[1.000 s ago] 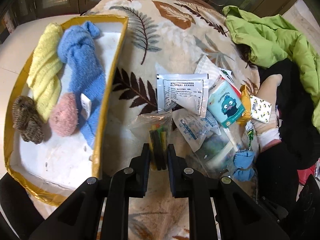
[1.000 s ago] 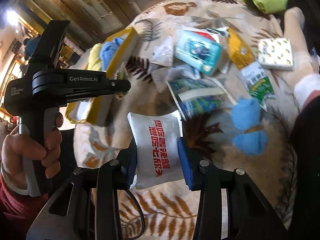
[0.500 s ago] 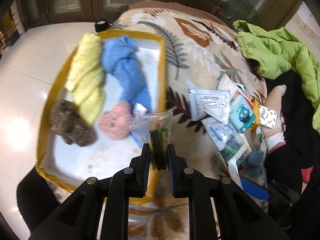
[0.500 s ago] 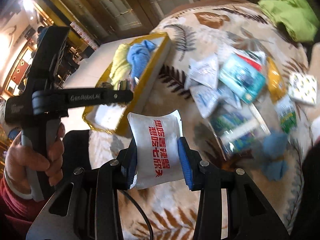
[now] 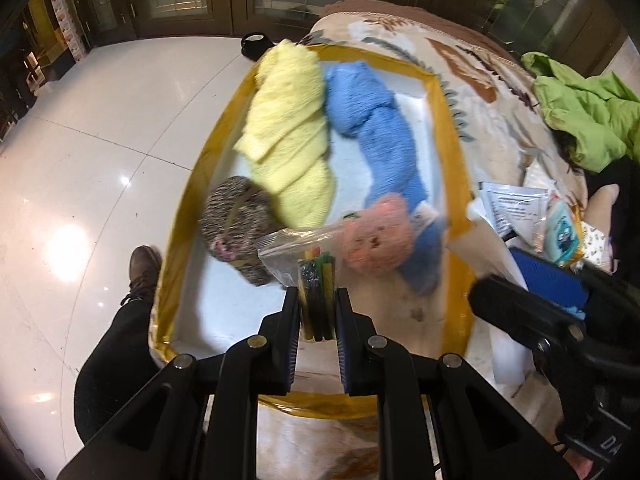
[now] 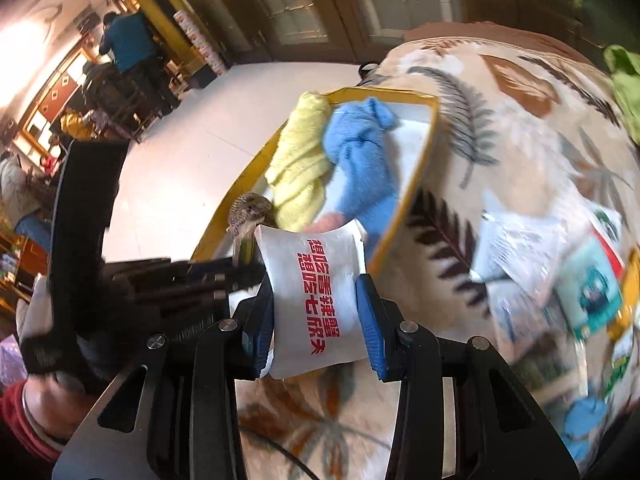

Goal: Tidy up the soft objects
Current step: 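Lower the clear stick bag into the tray with the left tool while the right tool lowers the white packet, then open both tools and move them back over the pile of packets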

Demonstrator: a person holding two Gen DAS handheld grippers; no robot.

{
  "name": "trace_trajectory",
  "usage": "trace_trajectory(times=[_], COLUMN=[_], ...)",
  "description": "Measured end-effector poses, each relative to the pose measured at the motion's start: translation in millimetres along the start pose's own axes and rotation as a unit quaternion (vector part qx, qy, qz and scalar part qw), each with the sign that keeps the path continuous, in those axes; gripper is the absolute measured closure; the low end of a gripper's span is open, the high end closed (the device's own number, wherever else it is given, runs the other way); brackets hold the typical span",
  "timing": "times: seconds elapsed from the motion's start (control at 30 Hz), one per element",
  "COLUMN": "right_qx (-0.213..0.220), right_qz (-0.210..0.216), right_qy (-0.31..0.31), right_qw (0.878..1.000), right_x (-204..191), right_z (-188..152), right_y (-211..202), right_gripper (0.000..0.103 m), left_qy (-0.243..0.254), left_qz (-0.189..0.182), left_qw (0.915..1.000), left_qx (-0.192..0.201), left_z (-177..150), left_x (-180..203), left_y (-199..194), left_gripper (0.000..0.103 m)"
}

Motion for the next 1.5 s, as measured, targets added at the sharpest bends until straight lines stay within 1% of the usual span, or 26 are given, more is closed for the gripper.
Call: trace_trajectory(times=[0.07, 0.2, 0.3, 0.4, 0.5, 0.67, 0.77, 0.8, 0.83, 1.07, 1.13, 1.23, 1.27, 1.33, 1.37, 1.4, 1.43, 1.47, 1.5], right_qx=[-0.012, -0.033, -0.041, -0.038, -0.038, -0.041, -0.038, -0.040, -0.043, -0.041, -0.036, -0.043, -0.038, -0.024, -0.026, -0.034, -0.046, -0.045, -0.036], right_qz=[-0.004, -0.014, -0.026, -0.040, -0.059, -0.057, -0.055, -0.054, -0.054, -0.046, -0.040, -0.058, -0.058, -0.037, -0.023, -0.028, -0.054, -0.069, -0.069], right_qy=[-0.008, -0.025, -0.034, -0.052, -0.077, -0.095, -0.098, -0.095, -0.091, -0.089, -0.090, -0.107, -0.108, -0.109, -0.114, -0.122, -0.138, -0.146, -0.147], right_qw=[1.000, 0.999, 0.998, 0.997, 0.995, 0.993, 0.993, 0.993, 0.993, 0.994, 0.994, 0.992, 0.992, 0.993, 0.993, 0.992, 0.988, 0.986, 0.986], right_x=[-6.8, -13.9, -14.7, -16.9, -21.2, -24.3, -22.8, -22.5, -21.0, -23.1, -23.6, -21.0, -22.5, -30.3, -35.3, -36.0, -33.7, -32.4, -33.6], right_z=[0.7, -5.4, -10.2, -14.9, -18.4, -23.6, -24.7, -26.5, -27.6, -31.3, -31.4, -35.2, -35.1, -33.4, -34.2, -36.8, -40.6, -41.6, -41.3], right_y=[13.4, 34.0, 43.2, 44.8, 47.6, 47.9, 47.2, 47.2, 47.3, 39.0, 36.8, 43.2, 41.7, 33.9, 32.6, 35.5, 41.7, 43.3, 41.5], right_gripper=[0.065, 0.065, 0.065, 0.065, 0.065, 0.064, 0.058, 0.054, 0.049, 0.049, 0.049, 0.049, 0.049, 0.049, 0.048, 0.048, 0.048, 0.048, 0.048], left_qy=[-0.002, -0.001, -0.005, -0.002, -0.005, -0.009, -0.009, -0.013, -0.016, -0.025, -0.028, -0.034, -0.034, -0.038, -0.040, -0.042, -0.042, -0.042, -0.041], left_qz=[0.001, 0.015, 0.012, 0.026, 0.031, 0.042, 0.050, 0.050, 0.048, 0.051, 0.052, 0.048, 0.048, 0.047, 0.045, 0.043, 0.043, 0.044, 0.044], left_qw=[1.0000, 0.9999, 0.9999, 0.9996, 0.9994, 0.9990, 0.9985, 0.9985, 0.9985, 0.9983, 0.9982, 0.9982, 0.9982, 0.9981, 0.9981, 0.9981, 0.9981, 0.9982, 0.9981], left_qx=[-0.003, -0.005, -0.010, -0.011, -0.011, -0.015, -0.020, -0.021, -0.022, -0.012, -0.010, -0.012, -0.011, -0.012, -0.013, -0.012, -0.009, -0.005, -0.003], left_z=[-2.8, -5.8, -9.8, -12.1, -14.8, -19.0, -21.9, -22.8, -23.2, -21.2, -20.6, -21.7, -22.0, -20.7, -19.8, -19.2, -18.4, -17.4, -16.2], left_x=[-3.9, -13.4, -17.5, -21.3, -23.4, -28.8, -31.6, -33.1, -34.5, -38.7, -39.0, -39.3, -40.1, -41.4, -41.6, -42.0, -42.6, -43.1, -43.1], left_y=[4.2, 10.6, 15.5, 19.0, 18.9, 18.5, 18.4, 18.1, 17.7, 7.2, 5.7, 5.5, 5.4, 6.0, 6.3, 5.8, 3.6, 1.1, -0.3], left_gripper=[0.088, 0.088, 0.088, 0.088, 0.088, 0.086, 0.074, 0.068, 0.066, 0.064, 0.060, 0.059, 0.059, 0.059, 0.059, 0.059, 0.059, 0.059, 0.059])
Point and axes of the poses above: each gripper's, at about its wrist camera, not at the fingertips, and y roughly the way its jaws point, x to its right, z to its top, the point moved 8 cm from there along y, roughly the way its jaws point, and after that the axes turned 13 degrees about y, right-handed, at the moved point
